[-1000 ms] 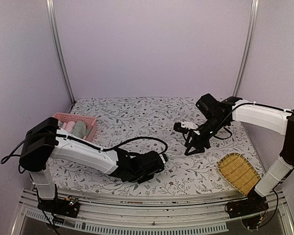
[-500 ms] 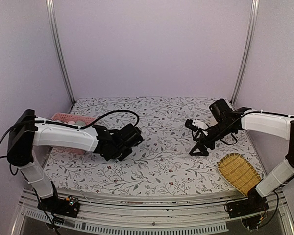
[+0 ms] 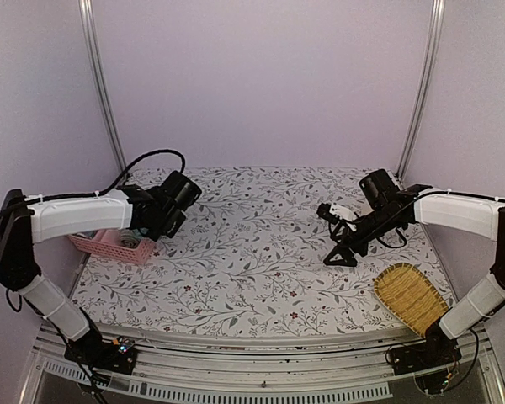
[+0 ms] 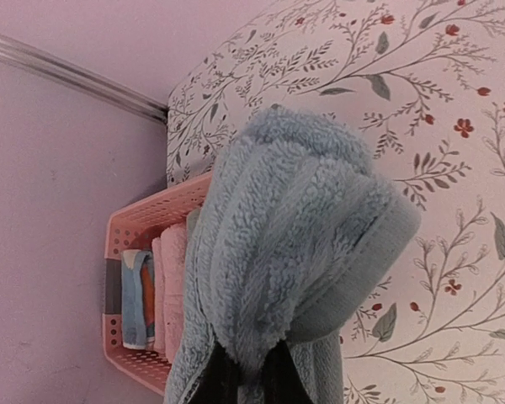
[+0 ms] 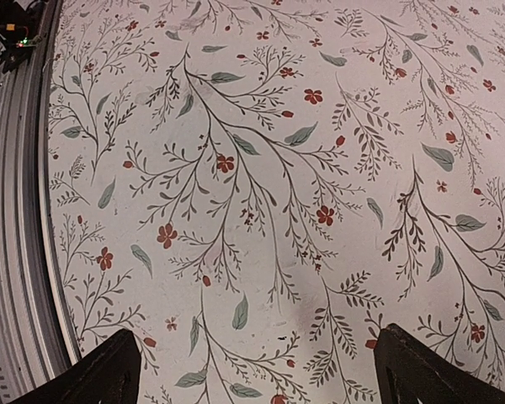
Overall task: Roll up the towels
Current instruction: Place the towel in the bin.
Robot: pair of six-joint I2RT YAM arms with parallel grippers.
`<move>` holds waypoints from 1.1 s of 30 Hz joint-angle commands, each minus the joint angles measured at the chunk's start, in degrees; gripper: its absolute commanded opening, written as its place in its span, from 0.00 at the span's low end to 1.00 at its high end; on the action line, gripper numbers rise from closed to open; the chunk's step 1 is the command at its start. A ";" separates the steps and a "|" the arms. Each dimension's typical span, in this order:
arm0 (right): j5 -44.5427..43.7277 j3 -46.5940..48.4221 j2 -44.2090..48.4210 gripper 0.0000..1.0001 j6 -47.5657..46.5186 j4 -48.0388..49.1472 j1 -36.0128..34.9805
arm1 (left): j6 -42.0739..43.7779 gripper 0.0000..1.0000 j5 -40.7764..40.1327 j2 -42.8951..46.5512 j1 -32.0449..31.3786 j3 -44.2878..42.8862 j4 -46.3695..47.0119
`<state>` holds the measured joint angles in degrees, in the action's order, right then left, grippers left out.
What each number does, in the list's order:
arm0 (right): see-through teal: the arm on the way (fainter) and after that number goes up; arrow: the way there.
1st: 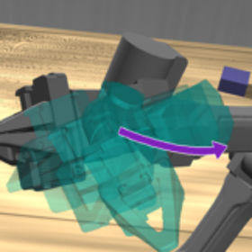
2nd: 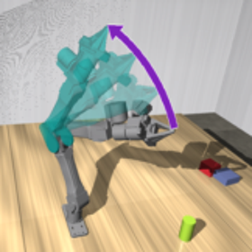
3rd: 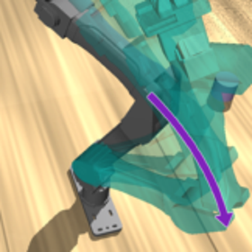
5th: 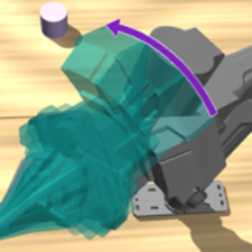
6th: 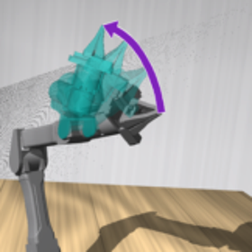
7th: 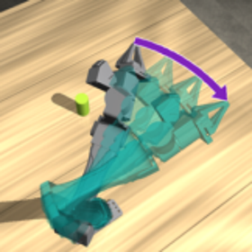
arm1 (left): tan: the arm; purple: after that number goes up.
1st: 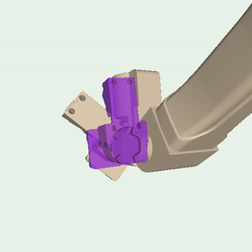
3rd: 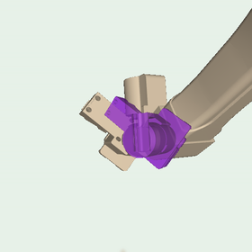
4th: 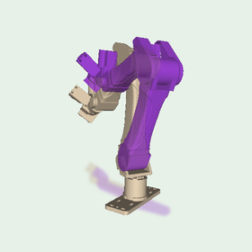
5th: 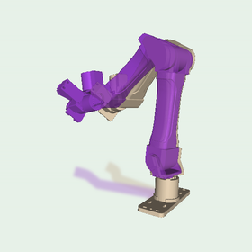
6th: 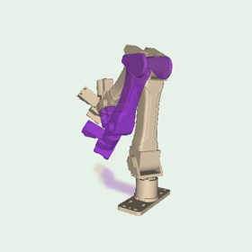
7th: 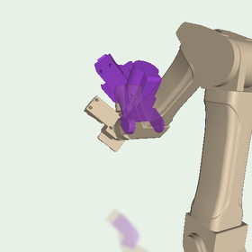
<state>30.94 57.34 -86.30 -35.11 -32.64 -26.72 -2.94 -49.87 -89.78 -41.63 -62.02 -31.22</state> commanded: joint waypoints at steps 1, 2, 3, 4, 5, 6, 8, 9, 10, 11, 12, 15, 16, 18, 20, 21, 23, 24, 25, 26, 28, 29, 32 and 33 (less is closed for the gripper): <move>1.43 -0.64 0.41 0.99 0.56 0.97 -0.09 | 1.26 0.00 -2.65 1.29 7.37 -2.40 -0.58; 1.45 -0.69 0.36 0.99 0.50 0.88 -0.09 | 1.59 0.00 -1.96 1.21 9.05 -3.04 -0.59; 1.52 -0.67 0.23 0.99 0.45 0.78 -0.09 | 1.95 0.00 -1.43 0.93 10.56 -3.82 -0.59; 1.56 -0.65 0.13 0.99 0.43 0.70 -0.09 | 2.24 0.00 -1.27 0.57 12.07 -4.56 -0.59; 1.63 -0.53 0.09 0.99 0.40 0.69 -0.09 | 2.79 0.00 -1.44 0.04 13.31 -5.35 -0.66; 1.75 -0.48 0.14 0.99 0.43 0.73 -0.10 | 2.95 0.00 -1.54 -0.63 14.46 -6.24 -0.74; 1.76 -0.48 0.12 0.99 0.46 0.72 -0.09 | 2.91 0.00 -1.62 -1.91 16.30 -7.28 -1.09; 1.72 -0.48 0.16 0.99 0.48 0.74 -0.09 | 2.91 0.00 -1.46 -2.84 17.07 -7.66 -1.24; 1.52 -0.58 0.10 0.99 0.41 0.67 -0.10 | 3.00 0.00 -1.24 -3.57 17.71 -7.86 -1.21; 1.21 -0.57 -0.01 0.99 0.33 0.59 -0.09 | 3.21 0.00 -1.17 -4.39 18.20 -8.05 -1.21; 0.89 -0.61 -0.01 0.99 0.25 0.52 -0.09 | 3.60 0.00 -1.24 -5.31 18.65 -8.04 -0.90; 0.77 -0.91 0.51 0.99 0.24 0.54 -0.09 | 3.56 0.00 -1.97 -8.00 19.48 -8.28 -0.55; 0.92 -1.07 0.67 0.99 0.29 0.55 -0.13 | 3.12 0.00 -1.98 -8.60 19.53 -8.34 -0.36; 0.86 -1.38 0.95 0.99 0.23 0.53 -0.07 | 2.94 0.00 -2.16 -9.60 19.66 -7.84 0.80; 0.23 -1.66 0.92 0.99 0.22 0.55 -0.09 | 2.94 0.00 -1.83 -10.45 19.95 -7.69 2.08; -0.25 -1.79 0.83 0.99 0.22 0.50 -0.13 | 3.27 0.00 -1.63 -11.10 20.04 -7.61 2.85; -0.70 -1.88 0.72 0.99 0.07 0.56 -0.13 | 3.89 0.00 -1.07 -12.30 20.09 -7.42 4.08; -0.71 -2.00 0.70 0.99 0.13 0.50 -0.09 | 3.94 0.00 -0.76 -13.00 20.17 -7.60 4.22; -0.76 -1.99 0.63 0.99 0.13 0.43 -0.08 | 3.94 0.00 -0.64 -13.65 20.18 -7.71 4.24; -0.71 -1.99 0.52 0.99 0.07 0.35 -0.09 | 3.88 0.00 -0.47 -14.20 20.18 -7.76 4.24; -0.76 -2.06 0.28 0.99 0.00 0.32 -0.09 | 3.44 0.00 0.12 -14.90 20.14 -7.77 4.31; -0.77 -2.01 0.06 0.99 -0.04 0.34 -0.09 | 3.27 0.00 0.47 -15.04 20.15 -7.72 4.37; -0.72 -1.84 -0.58 0.99 -0.19 0.10 -0.09 | 2.89 0.00 1.57 -15.33 20.18 -7.38 5.06; -0.67 -1.80 -0.80 0.99 -0.21 0.06 -0.11 | 2.79 0.00 2.10 -15.42 20.18 -7.29 5.30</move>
<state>30.52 55.75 -86.32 -35.14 -32.49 -26.72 0.38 -49.98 -104.62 -22.17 -69.38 -28.03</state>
